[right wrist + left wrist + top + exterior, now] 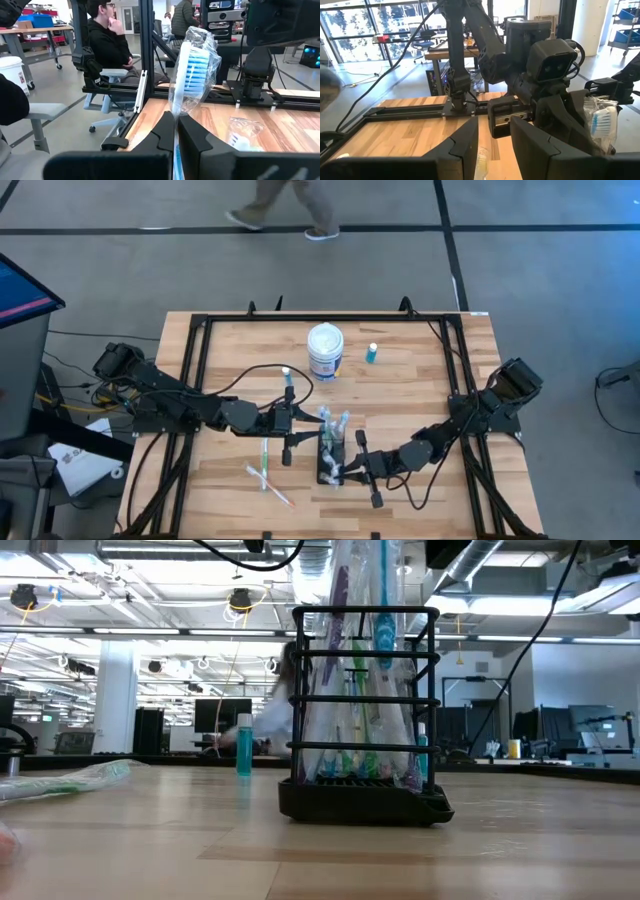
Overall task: Pick & Place toothbrushing station
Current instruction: Put the blue toothbrush into the black mesh organizer
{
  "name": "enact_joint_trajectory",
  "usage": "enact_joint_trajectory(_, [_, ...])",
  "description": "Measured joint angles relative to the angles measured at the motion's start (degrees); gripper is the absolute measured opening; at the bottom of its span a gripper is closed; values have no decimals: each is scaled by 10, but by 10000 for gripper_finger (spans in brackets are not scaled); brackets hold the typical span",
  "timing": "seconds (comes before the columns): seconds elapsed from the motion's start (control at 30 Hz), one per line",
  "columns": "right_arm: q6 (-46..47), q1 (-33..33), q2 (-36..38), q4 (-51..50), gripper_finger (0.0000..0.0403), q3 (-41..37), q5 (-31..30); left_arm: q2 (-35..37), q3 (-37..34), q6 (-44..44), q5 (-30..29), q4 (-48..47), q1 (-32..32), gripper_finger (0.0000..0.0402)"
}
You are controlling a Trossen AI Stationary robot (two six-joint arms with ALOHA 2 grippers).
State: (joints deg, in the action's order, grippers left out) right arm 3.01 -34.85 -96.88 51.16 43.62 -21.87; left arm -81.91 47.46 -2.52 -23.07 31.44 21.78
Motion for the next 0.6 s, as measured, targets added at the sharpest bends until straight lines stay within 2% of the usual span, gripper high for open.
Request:
enact_joint_trajectory(0.37, [0, -4, 0, -9, 0, -8, -5, 0, 0, 4, 0, -1, 0, 108])
enact_joint_trajectory(0.6, [-3, -4, 0, 110, 0, -75, -7, 0, 0, 4, 0, -2, 0, 108])
